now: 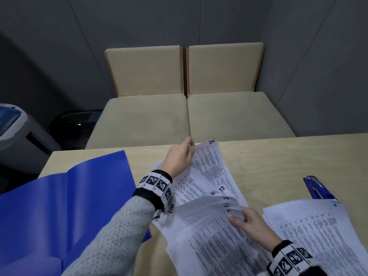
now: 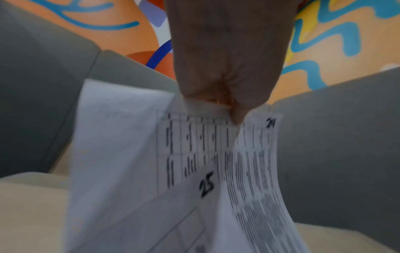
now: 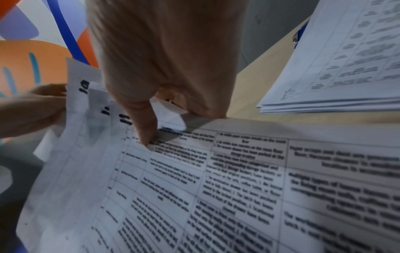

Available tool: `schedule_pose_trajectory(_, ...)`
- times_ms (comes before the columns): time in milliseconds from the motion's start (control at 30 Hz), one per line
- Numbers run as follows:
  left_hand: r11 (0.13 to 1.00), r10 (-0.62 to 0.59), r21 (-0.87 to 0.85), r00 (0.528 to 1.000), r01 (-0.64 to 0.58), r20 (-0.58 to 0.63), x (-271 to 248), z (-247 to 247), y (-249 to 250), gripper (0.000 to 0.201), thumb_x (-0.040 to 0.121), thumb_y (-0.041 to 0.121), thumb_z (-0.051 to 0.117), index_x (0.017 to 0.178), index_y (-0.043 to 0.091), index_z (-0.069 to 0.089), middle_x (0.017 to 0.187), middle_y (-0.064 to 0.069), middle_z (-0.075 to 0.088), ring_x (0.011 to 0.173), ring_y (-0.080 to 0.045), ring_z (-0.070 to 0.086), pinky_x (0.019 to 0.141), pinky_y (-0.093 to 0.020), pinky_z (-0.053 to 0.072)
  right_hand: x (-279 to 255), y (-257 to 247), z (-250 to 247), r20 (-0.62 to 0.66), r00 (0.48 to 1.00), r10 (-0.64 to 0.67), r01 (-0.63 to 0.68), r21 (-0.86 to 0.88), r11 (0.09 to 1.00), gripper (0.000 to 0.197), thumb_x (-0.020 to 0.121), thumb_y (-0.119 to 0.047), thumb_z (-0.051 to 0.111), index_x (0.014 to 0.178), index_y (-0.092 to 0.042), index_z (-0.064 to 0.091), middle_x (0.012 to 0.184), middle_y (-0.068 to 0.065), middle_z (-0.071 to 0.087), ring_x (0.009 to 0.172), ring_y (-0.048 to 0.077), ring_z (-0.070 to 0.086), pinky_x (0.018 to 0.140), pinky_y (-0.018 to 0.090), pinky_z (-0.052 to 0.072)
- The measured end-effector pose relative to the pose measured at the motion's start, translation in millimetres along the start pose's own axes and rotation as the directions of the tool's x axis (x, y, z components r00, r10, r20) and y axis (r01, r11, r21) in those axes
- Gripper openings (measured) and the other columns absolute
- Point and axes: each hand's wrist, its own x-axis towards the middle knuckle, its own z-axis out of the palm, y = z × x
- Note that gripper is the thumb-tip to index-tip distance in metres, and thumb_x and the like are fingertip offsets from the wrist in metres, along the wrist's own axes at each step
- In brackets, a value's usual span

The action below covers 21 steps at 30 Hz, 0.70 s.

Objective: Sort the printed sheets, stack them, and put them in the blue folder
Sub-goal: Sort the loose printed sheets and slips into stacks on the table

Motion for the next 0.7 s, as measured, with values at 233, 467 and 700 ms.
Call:
schedule_pose_trajectory(233,0.952,0.305,0.132,0.824,-0.276,-0.478,-2.5,-79.9,41.3,0.015,0.090,0.006,0.047,0.094,0.004,0.062,0.082,-0.010,0.068,0.066,-0.010,0.054,0.063,-0.014,0.036,-13.6,-5.2,-4.5,0.003,1.000,-0.016,0.016,0.079,0.997,0.021,0.089,-0.021,0.062,0.110,-0.022,0.066,0.102,-0.010,0.073,0.095,0.008,0.068,0.085,0.024,0.049)
schedule_pose_trajectory(467,0.977,0.033,-0.139,0.753,-0.164,-0.658,6.7,-158.3,12.8,0.015,0.095,0.013,0.045,0.090,0.003,0.056,0.079,-0.003,0.057,0.062,0.000,0.045,0.059,-0.016,0.035,-28.8,-13.3,-22.3,0.069,0.998,-0.009,-0.008,0.244,0.970,0.039,0.079,-0.029,0.073,0.110,-0.007,0.067,0.106,0.011,0.072,0.099,0.028,0.068,0.084,0.036,0.055)
schedule_pose_trajectory(700,0.979,-0.181,-0.116,0.977,0.167,-0.117,-14.0,-107.7,-68.5,0.013,0.097,0.014,0.050,0.102,0.007,0.060,0.091,-0.009,0.063,0.081,-0.014,0.053,0.074,-0.026,0.038,-38.3,-36.8,-44.7,0.194,0.980,-0.044,-0.020,0.313,0.949,0.043,0.078,-0.024,0.073,0.115,-0.004,0.064,0.110,0.017,0.069,0.103,0.033,0.065,0.084,0.030,0.053)
